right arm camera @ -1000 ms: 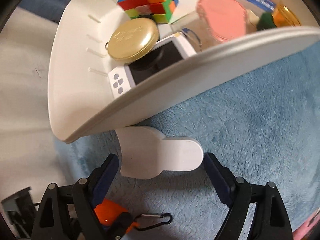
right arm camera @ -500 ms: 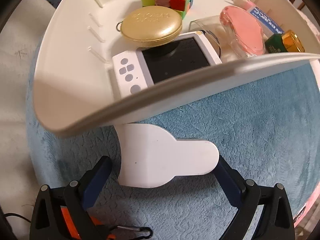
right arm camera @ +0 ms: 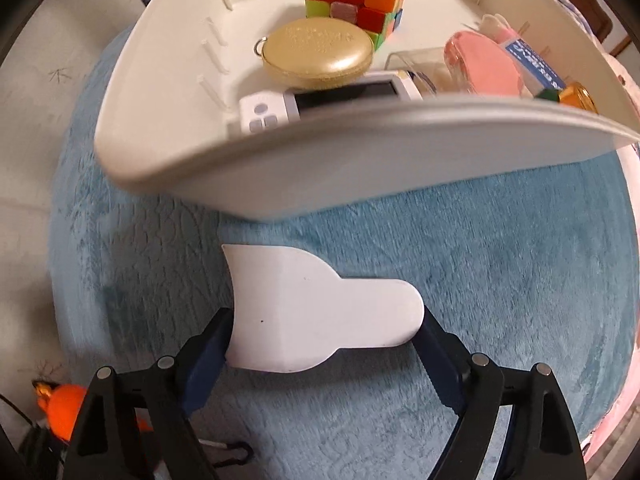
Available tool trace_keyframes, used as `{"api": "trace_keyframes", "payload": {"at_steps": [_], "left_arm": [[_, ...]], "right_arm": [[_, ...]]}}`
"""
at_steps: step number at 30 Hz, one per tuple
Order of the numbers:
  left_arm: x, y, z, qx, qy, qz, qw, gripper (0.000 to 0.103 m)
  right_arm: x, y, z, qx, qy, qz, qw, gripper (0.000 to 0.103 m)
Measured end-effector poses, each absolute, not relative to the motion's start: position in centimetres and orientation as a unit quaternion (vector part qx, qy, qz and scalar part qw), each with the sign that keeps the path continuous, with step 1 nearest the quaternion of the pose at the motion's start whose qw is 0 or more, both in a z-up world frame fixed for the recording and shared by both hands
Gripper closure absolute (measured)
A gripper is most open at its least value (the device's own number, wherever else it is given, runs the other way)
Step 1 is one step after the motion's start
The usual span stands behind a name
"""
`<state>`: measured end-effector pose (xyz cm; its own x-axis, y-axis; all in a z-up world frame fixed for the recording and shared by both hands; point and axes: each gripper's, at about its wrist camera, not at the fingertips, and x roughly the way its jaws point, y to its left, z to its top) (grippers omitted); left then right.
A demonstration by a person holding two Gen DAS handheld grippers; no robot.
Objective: Organize rigid objects
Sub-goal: 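Lift and carry the orange reel with left tool while right tool carries the white plug over the tray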
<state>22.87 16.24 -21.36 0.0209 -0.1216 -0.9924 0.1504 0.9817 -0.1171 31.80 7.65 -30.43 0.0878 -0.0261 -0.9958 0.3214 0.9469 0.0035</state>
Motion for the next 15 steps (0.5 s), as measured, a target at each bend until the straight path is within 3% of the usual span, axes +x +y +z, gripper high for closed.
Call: {"api": "trace_keyframes", "payload": {"at_steps": [15], "left_arm": [[20.3, 14.9, -15.5, 0.033, 0.643, -0.108, 0.757, 0.021]], "right_arm": [[21.6, 4.6, -30.8, 0.124, 0.73, -0.118, 0.662, 0.016]]}}
